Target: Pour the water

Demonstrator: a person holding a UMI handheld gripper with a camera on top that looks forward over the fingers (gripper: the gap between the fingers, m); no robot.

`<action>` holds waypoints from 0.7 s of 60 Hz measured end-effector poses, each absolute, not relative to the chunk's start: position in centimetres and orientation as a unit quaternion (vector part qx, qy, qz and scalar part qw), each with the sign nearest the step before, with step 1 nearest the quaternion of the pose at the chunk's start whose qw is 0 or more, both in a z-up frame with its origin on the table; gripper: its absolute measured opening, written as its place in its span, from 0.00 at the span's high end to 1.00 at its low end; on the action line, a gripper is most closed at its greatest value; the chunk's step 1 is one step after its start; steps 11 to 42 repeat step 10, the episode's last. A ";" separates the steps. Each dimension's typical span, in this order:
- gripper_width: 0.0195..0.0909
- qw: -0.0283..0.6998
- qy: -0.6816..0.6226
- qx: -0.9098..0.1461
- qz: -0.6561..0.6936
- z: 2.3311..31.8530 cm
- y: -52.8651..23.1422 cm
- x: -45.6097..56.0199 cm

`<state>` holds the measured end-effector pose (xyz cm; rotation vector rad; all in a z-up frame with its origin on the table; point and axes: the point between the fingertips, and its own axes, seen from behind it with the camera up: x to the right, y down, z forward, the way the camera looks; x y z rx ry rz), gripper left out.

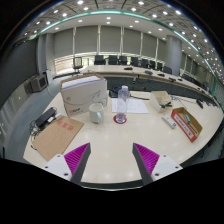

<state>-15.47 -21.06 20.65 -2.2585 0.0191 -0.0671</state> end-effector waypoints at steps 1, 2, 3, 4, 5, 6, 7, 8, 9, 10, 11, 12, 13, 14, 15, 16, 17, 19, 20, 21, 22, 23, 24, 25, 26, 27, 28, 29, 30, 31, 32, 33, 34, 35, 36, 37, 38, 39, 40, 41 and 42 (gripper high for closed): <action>0.07 0.427 0.008 -0.904 -0.028 20.6 -21.3 -15.4; 0.07 0.427 0.007 -0.904 -0.030 20.6 -21.5 -15.3; 0.07 0.427 0.007 -0.904 -0.032 20.6 -21.7 -15.2; 0.07 0.426 0.006 -0.904 -0.035 20.6 -21.8 -15.0; 0.07 0.424 0.005 -0.905 -0.038 20.5 -22.0 -14.9; 0.06 0.424 0.006 -0.905 -0.039 20.6 -22.2 -14.8; 0.07 0.424 0.006 -0.905 -0.039 20.6 -22.2 -14.8; 0.07 0.424 0.007 -0.905 -0.039 20.7 -22.3 -14.8; 0.06 0.425 0.007 -0.904 -0.038 20.7 -22.3 -14.8; 0.07 0.425 0.007 -0.904 -0.038 20.8 -22.3 -14.8; 0.07 0.425 0.007 -0.904 -0.038 20.8 -22.3 -14.8; 0.07 0.425 0.007 -0.904 -0.038 20.8 -22.3 -14.8; 0.07 0.425 0.007 -0.904 -0.038 20.8 -22.3 -14.8; 0.07 0.425 0.007 -0.904 -0.038 20.8 -22.3 -14.8; 0.07 0.425 0.007 -0.904 -0.038 20.8 -22.3 -14.8; 0.07 0.425 0.007 -0.904 -0.038 20.8 -22.3 -14.8; 0.07 0.425 0.007 -0.904 -0.038 20.8 -22.3 -14.8; 0.07 0.425 0.007 -0.904 -0.038 20.8 -22.3 -14.8; 0.07 0.425 0.007 -0.904 -0.038 20.8 -22.3 -14.8; 0.07 0.425 0.007 -0.904 -0.038 20.8 -22.3 -14.8; 0.07 0.425 0.007 -0.904 -0.038 20.8 -22.3 -14.8; 0.07 0.425 0.007 -0.904 -0.038 20.8 -22.3 -14.8; 0.07 0.425 0.007 -0.904 -0.038 20.8 -22.3 -14.8; 0.07 0.425 0.007 -0.904 -0.038 20.8 -22.3 -14.8; 0.07 0.425 0.007 -0.904 -0.038 20.8 -22.3 -14.8; 0.07 0.425 0.007 -0.904 -0.038 20.8 -22.3 -14.8; 0.07 0.425 0.007 -0.904 -0.038 20.8 -22.3 -14.8; 0.07 0.425 0.007 -0.904 -0.038 20.8 -22.3 -14.8; 0.07 0.425 0.007 -0.904 -0.038 20.8 -22.3 -14.8; 0.07 0.425 0.007 -0.904 -0.038 20.8 -22.3 -14.8; 0.07 0.425 0.007 -0.904 -0.038 20.8 -22.3 -14.8; 0.07 0.425 0.007 -0.904 -0.038 20.8 -22.3 -14.8; 0.07 0.425 0.007 -0.904 -0.038 20.8 -22.3 -14.8; 0.07 0.425 0.007 -0.904 -0.038 20.8 -22.3 -14.8; 0.07 0.425 0.007 -0.904 -0.038 20.8 -22.3 -14.8; 0.07 0.425 0.007 -0.904 -0.038 20.8 -22.3 -14.8; 0.07 0.425 0.007 -0.904 -0.038 20.8 -22.3 -14.8; 0.07 0.425 0.007 -0.904 -0.038 20.8 -22.3 -14.8; 0.07 0.425 0.007 -0.904 -0.038 20.8 -22.3 -14.8; 0.07 0.425 0.007 -0.904 -0.038 20.8 -22.3 -14.8; 0.07 0.425 0.007 -0.904 -0.038 20.8 -22.3 -14.8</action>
